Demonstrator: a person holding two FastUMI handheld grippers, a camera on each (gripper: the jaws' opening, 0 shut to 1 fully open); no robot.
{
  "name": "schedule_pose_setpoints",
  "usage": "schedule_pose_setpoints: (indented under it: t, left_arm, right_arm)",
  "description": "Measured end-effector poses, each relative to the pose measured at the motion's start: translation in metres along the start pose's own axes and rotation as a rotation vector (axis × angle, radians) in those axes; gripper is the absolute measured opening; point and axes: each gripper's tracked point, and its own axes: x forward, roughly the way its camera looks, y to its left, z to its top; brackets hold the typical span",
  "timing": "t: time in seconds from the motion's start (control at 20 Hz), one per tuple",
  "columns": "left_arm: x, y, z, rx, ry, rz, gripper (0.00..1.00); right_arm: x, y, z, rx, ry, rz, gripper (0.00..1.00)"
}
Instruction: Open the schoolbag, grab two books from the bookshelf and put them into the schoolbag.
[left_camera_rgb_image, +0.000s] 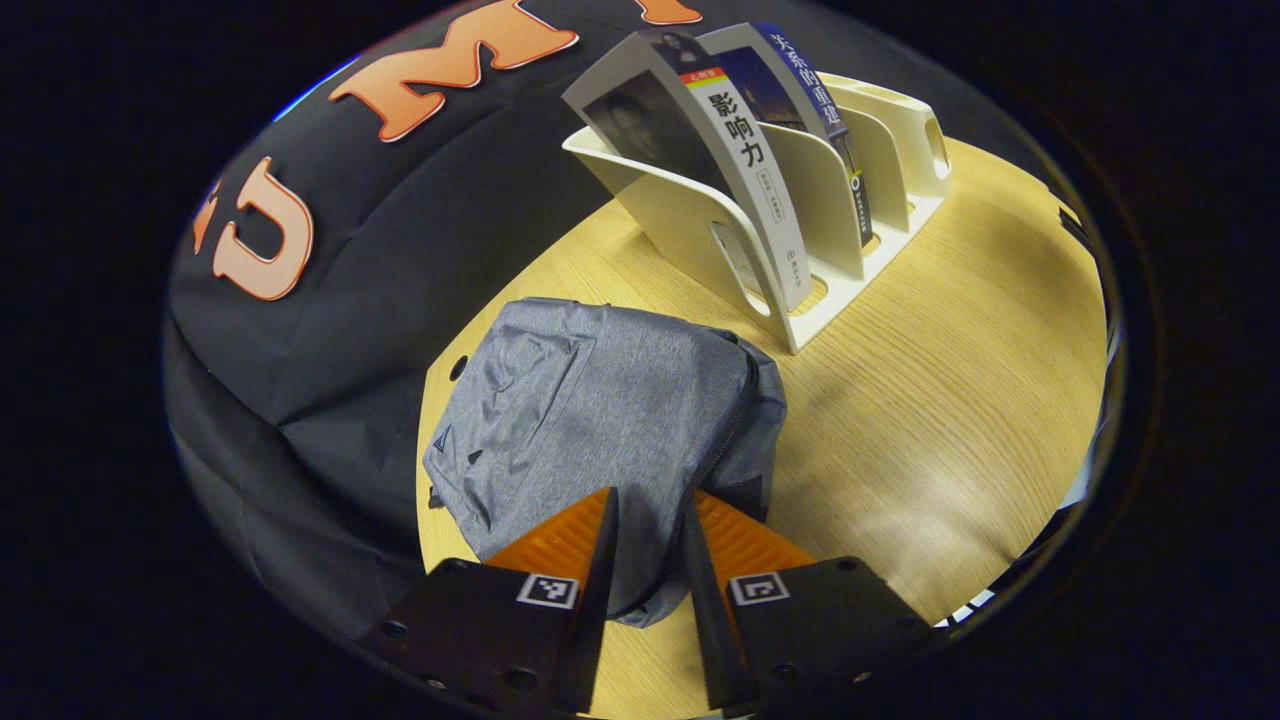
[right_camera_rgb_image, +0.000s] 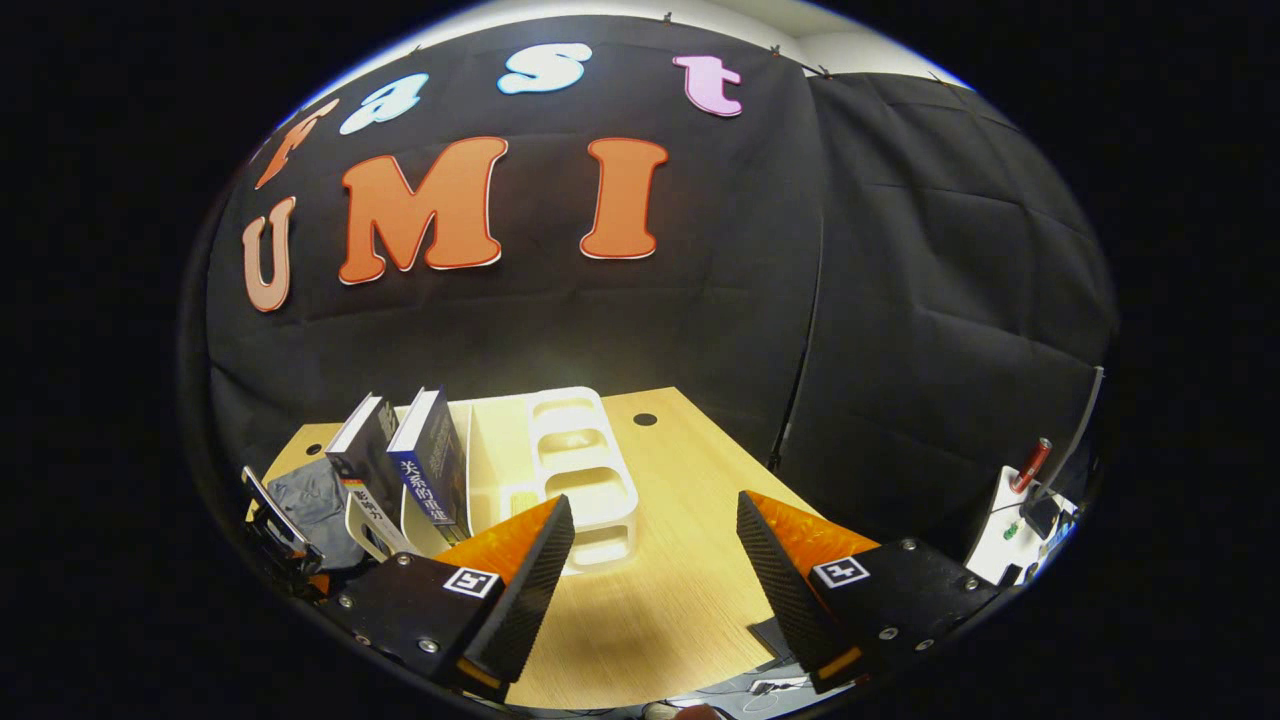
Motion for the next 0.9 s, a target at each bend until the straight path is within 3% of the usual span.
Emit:
schedule_pose_setpoints:
  t: [0.05, 0.2, 0.35, 0.5, 0.75, 0.9]
  left_arm:
    - [-0.003, 0.000, 0.002, 0.014, -0.001, 0.013, 0.36]
    - [0.003, -0.006, 0.002, 0.087, 0.009, 0.005, 0.08]
    - [0.005, -0.012, 0.001, 0.159, 0.018, -0.061, 0.05]
    - [-0.001, -0.011, -0.005, 0.296, 0.098, -0.159, 0.05]
    - [-0.022, 0.019, 0.017, 0.223, 0.074, -0.308, 0.01]
    - [-0.042, 0.055, 0.037, 0.189, 0.043, -0.354, 0.01]
  right_arm:
    - [0.000, 0.002, 0.003, 0.010, -0.002, 0.009, 0.98]
    - [0.001, 0.009, 0.010, 0.057, -0.012, 0.043, 0.98]
    - [-0.004, 0.017, 0.019, 0.116, -0.010, 0.065, 0.98]
    - [-0.012, 0.029, 0.026, 0.174, -0.009, 0.078, 0.98]
    - [-0.024, 0.036, 0.031, 0.178, -0.030, 0.035, 0.98]
    - [-0.032, 0.052, 0.020, 0.208, 0.007, 0.028, 0.98]
